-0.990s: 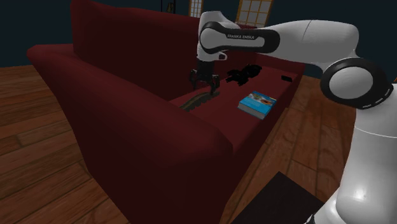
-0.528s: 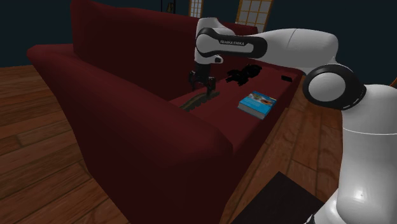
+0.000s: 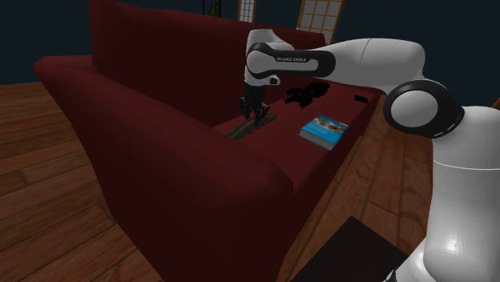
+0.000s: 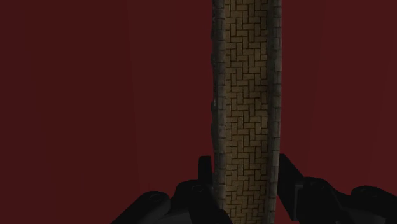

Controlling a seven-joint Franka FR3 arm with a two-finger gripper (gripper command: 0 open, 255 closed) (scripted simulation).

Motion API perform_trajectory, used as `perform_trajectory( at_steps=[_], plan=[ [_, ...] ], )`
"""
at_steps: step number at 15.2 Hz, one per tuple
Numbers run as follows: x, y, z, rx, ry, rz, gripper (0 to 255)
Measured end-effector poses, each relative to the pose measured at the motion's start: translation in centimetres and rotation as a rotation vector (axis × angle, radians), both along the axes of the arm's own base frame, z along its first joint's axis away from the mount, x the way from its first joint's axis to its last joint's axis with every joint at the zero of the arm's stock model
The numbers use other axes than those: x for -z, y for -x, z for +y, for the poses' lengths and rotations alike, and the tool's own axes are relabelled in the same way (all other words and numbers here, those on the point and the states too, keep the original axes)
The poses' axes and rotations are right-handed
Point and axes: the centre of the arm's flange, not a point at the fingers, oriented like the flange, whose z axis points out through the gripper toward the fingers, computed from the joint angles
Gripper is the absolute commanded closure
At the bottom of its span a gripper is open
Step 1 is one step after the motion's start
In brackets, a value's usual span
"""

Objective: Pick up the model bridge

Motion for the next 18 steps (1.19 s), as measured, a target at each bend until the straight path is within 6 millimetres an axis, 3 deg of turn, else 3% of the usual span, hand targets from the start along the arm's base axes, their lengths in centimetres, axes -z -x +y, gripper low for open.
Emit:
perform_trajectory(
  at_steps=[7,18],
  plan=[
    [-0.2,0.0,0.0,0.000,0.000,0.000,255],
    [-5.7,0.0,-0.1,0.000,0.000,0.001,255]
  ],
)
